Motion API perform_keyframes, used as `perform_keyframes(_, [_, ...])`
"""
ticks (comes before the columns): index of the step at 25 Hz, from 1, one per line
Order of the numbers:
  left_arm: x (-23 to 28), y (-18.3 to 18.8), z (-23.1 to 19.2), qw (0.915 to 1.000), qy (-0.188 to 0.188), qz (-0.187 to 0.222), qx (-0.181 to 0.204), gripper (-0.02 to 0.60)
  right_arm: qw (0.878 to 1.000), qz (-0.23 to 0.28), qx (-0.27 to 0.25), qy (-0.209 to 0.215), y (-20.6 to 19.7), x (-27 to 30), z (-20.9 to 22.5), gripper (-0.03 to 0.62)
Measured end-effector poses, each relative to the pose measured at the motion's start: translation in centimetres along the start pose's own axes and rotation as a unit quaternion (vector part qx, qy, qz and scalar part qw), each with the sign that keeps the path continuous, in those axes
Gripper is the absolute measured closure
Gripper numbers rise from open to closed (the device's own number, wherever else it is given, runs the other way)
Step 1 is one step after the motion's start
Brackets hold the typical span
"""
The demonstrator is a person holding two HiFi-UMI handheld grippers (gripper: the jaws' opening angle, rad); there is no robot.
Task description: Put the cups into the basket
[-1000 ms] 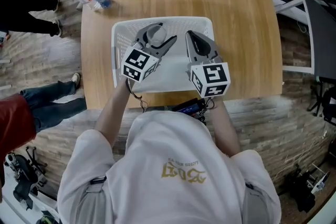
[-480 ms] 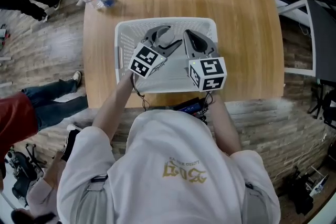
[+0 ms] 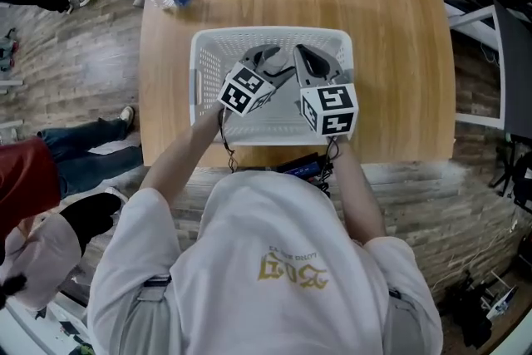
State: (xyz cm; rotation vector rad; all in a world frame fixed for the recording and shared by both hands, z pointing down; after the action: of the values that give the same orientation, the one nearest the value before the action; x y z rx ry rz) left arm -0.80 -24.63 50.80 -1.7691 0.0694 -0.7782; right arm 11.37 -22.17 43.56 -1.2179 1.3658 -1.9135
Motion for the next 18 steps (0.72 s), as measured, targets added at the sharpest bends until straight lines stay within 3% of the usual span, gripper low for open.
perform_keyframes(11, [2.6,-2.9,-0.7,0.9991,0.015,-0.032,-0.024,0.318,0.998,-0.043,-0.012,0.035,-1.5,1.3,-0.3,0.585])
perform_keyframes(18, [3.6,-4.3,-0.8,0.9981,0.023,-0.054,-0.017,0.318,0.991,-0.096,-0.037,0.087,-2.8,2.4,-1.1,0.583])
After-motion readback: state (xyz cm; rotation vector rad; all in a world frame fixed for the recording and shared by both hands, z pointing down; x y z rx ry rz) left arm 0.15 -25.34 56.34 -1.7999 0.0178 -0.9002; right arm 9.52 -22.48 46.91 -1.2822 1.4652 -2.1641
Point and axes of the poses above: the fingertips, and each gripper's own axes: x forward along the fingers, z to its right, y out of its top, the point moved 9 cm from there along -x, backward along the fingers, and after that the axes turned 1 degree about -y, right-handed, at the moved point
